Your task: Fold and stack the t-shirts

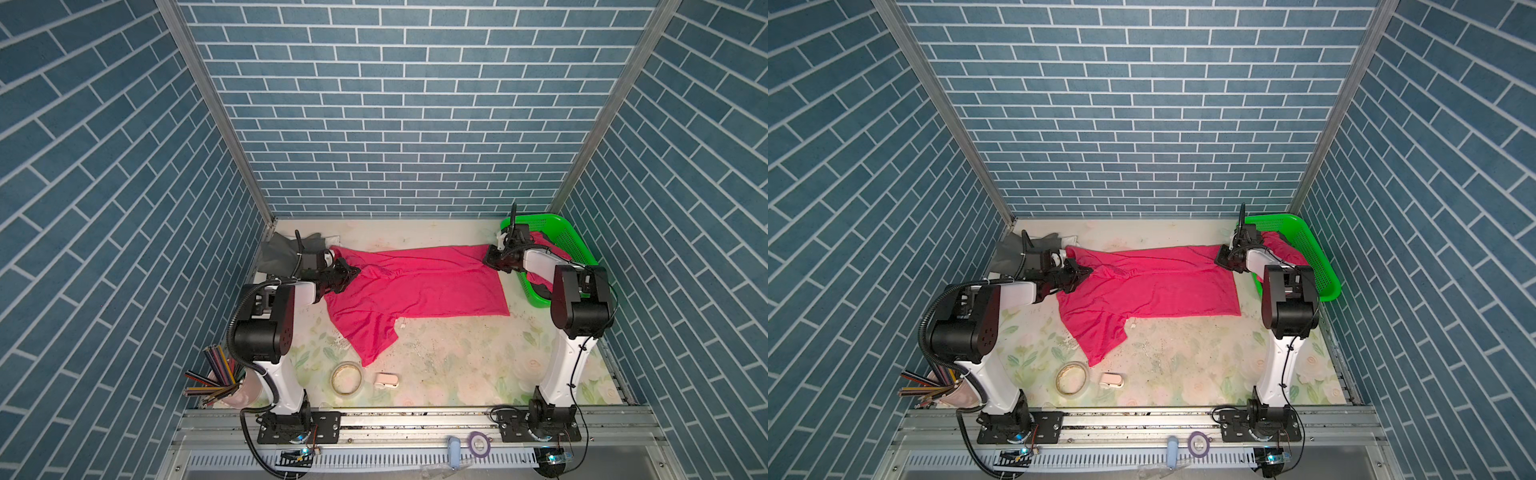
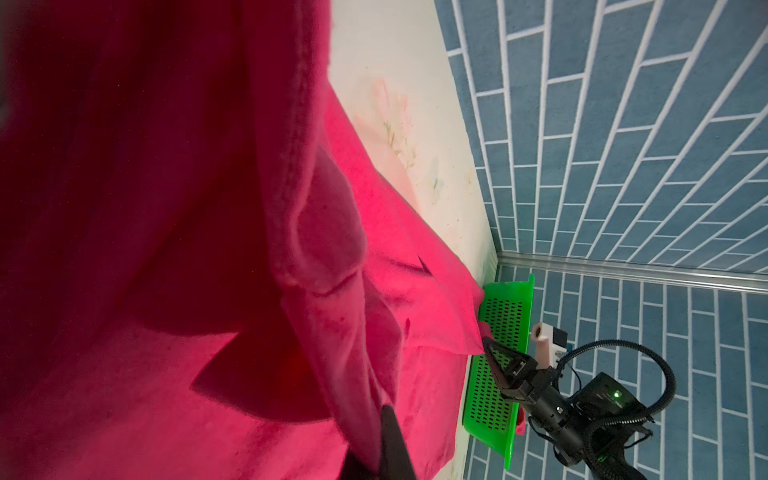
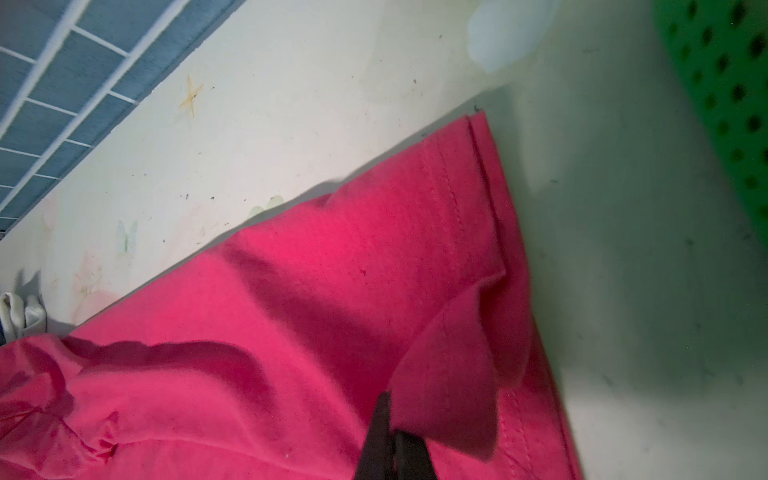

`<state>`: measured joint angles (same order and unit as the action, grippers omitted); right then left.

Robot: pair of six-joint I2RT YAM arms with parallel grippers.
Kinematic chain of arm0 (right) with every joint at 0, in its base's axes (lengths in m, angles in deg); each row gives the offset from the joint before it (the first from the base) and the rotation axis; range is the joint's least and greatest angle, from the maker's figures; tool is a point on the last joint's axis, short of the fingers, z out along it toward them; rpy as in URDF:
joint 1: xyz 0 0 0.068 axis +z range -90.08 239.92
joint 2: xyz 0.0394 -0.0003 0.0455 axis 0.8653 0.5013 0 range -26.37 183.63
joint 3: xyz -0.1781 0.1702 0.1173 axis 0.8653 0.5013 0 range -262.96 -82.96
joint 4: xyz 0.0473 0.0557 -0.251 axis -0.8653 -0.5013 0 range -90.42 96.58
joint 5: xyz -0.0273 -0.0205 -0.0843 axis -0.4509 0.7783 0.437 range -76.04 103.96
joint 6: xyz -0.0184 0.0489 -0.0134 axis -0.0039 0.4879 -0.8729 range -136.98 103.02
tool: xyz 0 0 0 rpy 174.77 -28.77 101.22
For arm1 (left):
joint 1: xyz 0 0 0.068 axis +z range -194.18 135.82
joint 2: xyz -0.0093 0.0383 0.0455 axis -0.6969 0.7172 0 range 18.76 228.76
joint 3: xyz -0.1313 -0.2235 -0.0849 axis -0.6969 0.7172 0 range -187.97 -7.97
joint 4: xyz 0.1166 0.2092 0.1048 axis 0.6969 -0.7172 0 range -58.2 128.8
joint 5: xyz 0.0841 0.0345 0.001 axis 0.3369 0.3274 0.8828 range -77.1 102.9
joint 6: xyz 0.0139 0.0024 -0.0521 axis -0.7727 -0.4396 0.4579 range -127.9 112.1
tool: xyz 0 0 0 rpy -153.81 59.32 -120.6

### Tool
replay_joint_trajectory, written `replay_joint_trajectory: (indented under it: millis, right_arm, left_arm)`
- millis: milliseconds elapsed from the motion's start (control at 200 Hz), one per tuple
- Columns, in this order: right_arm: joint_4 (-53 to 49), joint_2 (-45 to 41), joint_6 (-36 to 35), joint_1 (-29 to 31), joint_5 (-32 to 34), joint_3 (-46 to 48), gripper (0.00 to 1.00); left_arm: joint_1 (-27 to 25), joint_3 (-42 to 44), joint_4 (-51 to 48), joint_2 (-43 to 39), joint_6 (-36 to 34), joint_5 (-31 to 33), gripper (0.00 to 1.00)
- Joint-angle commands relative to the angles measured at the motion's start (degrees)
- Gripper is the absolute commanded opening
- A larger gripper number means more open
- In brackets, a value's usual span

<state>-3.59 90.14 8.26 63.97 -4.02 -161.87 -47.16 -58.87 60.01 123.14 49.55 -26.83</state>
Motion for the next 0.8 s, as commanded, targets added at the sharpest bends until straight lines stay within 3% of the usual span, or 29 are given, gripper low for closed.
replay_joint_trajectory:
  millis: [0, 345, 500, 795]
  right_arm:
    - [1.3, 1.0, -0.1, -0.4, 2.3, 0.6, 0.05]
    - [1.4, -2.6, 0.0, -0.5, 3.2, 3.0, 0.09]
    - [2.4, -3.4, 0.0, -0.4, 3.7, 5.9, 0.16]
    - [3.7, -3.4, 0.3, -0.4, 2.2, 7.3, 0.39]
  left_arm:
    - [-0.8, 1.3, 4.8, -0.7, 1.4, -1.4, 0.0]
    - [-1.4, 3.7, 4.3, -5.3, 2.4, -1.2, 0.0]
    - [-1.3, 5.2, 3.1, -6.6, 1.3, -0.7, 0.0]
    - [-1.1, 6.9, 3.5, -5.8, 0.5, -0.6, 0.0]
